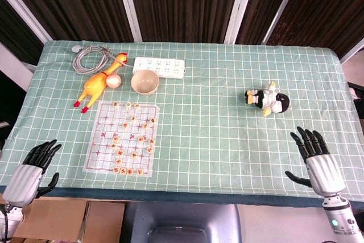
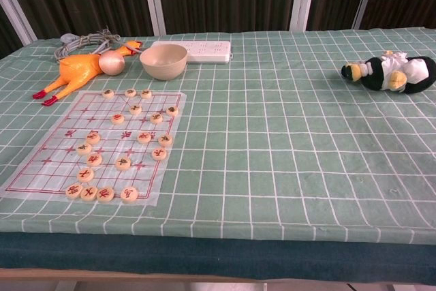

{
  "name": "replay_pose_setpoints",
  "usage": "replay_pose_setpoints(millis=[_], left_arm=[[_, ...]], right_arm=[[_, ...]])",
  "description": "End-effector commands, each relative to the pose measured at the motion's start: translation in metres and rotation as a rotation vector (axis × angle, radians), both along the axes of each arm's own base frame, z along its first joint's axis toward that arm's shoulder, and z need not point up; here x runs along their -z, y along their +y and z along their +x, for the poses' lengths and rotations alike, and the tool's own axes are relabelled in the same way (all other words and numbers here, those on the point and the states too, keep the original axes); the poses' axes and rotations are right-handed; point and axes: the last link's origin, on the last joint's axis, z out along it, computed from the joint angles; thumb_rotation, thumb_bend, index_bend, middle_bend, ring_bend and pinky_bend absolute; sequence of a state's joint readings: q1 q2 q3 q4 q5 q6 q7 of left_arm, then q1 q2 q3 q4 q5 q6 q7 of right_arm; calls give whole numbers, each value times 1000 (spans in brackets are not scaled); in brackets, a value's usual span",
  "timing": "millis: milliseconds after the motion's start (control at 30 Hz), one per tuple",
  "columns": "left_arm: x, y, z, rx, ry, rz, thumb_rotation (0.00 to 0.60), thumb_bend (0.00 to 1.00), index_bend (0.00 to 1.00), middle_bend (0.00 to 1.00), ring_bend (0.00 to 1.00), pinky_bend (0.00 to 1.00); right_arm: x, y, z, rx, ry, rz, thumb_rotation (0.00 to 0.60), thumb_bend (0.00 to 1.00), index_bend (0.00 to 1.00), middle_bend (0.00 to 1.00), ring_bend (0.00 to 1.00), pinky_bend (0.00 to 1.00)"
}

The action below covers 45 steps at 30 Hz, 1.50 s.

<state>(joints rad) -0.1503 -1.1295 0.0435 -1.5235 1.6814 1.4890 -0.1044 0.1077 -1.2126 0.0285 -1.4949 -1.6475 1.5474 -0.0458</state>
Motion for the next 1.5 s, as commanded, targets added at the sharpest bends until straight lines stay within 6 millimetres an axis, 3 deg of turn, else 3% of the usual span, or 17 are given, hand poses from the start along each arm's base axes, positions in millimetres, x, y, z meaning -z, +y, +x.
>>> replay_pose_setpoints(millis=[33, 300, 433, 500, 533, 567, 600, 633, 667, 700, 867, 1233, 1500], left_arm=[[1, -1, 1, 8, -3, -2, 600, 469, 0, 0, 0, 120], [20, 2, 4, -14, -31, -150, 600, 468, 0, 0, 0, 124], [38, 20, 16, 33, -64, -152, 600, 469, 0, 20, 53, 196], [44, 30, 23, 63, -72, -110, 600, 468, 0, 148, 182, 316], [46, 35, 27, 79, -74, -89, 600, 468, 5, 277, 309, 434], [51, 40, 32, 86, -91, -77, 600, 468, 31, 475, 517, 624], [55, 42, 34, 77, -113, -83, 600, 468, 54, 595, 644, 739], [59, 43, 38, 72, -134, -97, 600, 468, 113, 793, 849, 905], [64, 44, 43, 74, -158, -114, 600, 467, 164, 910, 952, 978], [68, 44, 47, 77, -172, -122, 600, 468, 210, 971, 994, 1000], [91, 43, 61, 77, -172, -176, 600, 466, 325, 1000, 1000, 1000], [109, 64, 65, -23, -165, -213, 600, 463, 349, 1000, 1000, 1000], [121, 62, 66, -26, -165, -217, 600, 459, 381, 1000, 1000, 1000]], right_arm=[[-1, 1, 0, 3, -2, -1, 600, 118, 0, 0, 0, 0], [-1, 3, -4, 43, 13, 22, 600, 118, 0, 0, 0, 0], [-3, 0, -4, 71, 0, 33, 600, 118, 0, 0, 0, 0], [-3, 0, -3, 59, -2, 33, 600, 118, 0, 0, 0, 0], [-3, 0, -2, 54, -2, 32, 600, 118, 0, 0, 0, 0], [-3, 0, -2, 48, -2, 32, 600, 118, 0, 0, 0, 0], [-3, 0, -1, 40, -5, 30, 600, 118, 0, 0, 0, 0], [-3, 0, 1, 26, -11, 27, 600, 118, 0, 0, 0, 0], [-3, 0, 3, 1, -24, 21, 600, 118, 0, 0, 0, 0], [-3, 0, 4, -17, -32, 16, 600, 118, 0, 0, 0, 0], [0, 2, 4, -43, -26, 8, 600, 118, 0, 0, 0, 0], [2, 0, 4, -42, -36, 22, 600, 118, 0, 0, 0, 0], [7, 0, 5, -43, -36, 43, 600, 118, 0, 0, 0, 0]])
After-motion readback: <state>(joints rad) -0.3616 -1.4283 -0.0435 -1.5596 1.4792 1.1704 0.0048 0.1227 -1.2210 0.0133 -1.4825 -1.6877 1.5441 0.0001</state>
